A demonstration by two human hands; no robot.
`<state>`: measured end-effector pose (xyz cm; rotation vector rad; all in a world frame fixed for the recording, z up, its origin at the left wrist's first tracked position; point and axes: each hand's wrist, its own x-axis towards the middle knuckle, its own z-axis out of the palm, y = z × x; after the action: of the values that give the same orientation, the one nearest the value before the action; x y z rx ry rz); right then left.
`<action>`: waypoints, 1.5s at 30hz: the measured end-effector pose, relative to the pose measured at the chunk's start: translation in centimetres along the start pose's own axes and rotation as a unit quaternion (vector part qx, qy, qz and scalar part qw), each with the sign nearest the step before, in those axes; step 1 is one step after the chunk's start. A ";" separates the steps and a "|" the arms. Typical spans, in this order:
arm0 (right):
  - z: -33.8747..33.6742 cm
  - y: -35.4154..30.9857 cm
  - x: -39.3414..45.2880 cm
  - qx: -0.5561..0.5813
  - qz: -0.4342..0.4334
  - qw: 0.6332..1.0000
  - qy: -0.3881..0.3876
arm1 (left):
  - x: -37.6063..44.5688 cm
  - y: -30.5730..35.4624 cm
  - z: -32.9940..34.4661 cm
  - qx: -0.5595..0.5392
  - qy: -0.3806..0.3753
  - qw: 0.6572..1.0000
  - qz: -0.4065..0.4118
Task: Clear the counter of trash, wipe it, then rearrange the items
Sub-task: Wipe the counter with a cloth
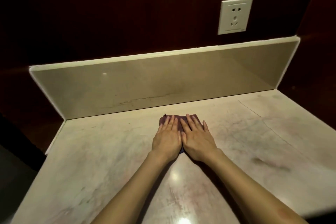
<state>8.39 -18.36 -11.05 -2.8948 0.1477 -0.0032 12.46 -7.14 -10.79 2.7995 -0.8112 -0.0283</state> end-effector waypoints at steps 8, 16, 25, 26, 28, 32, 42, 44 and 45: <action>-0.5 2.3 -1.7 0.000 0.055 0.998 0.007 | 0.7 2.5 0.6 0.001 -0.021 0.998 0.052; -0.4 0.2 -2.4 -0.009 0.073 0.997 -0.001 | -0.1 0.8 0.1 -0.011 -0.034 0.997 0.070; 2.2 -9.8 -3.2 -0.015 -0.016 1.000 -0.007 | -6.9 -8.2 -2.2 -0.007 -0.012 1.000 0.028; 2.6 -11.3 -3.2 -0.013 -0.033 0.999 -0.009 | -8.1 -9.7 -2.7 -0.004 -0.009 1.000 0.018; 3.4 -14.1 -3.2 -0.013 -0.071 0.997 -0.016 | -10.3 -12.3 -3.5 -0.007 -0.007 1.000 -0.002; 4.9 -19.7 -3.2 -0.019 -0.153 0.987 -0.034 | -15.0 -17.9 -5.4 0.003 -0.020 0.999 -0.033; 5.7 -27.2 -2.6 0.020 -0.315 0.942 -0.114 | -22.7 -27.3 -8.4 0.008 -0.077 0.993 -0.085; 5.7 -26.8 -2.5 0.011 -0.305 0.946 -0.112 | -22.6 -27.3 -8.4 0.017 -0.082 0.993 -0.078; 5.8 -26.6 -2.6 0.001 -0.297 0.949 -0.109 | -22.6 -27.3 -8.4 0.020 -0.083 0.994 -0.074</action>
<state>8.54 8.95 -10.26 -2.7898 -0.7593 0.2064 8.37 29.01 -9.63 2.9184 -0.6439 -0.2752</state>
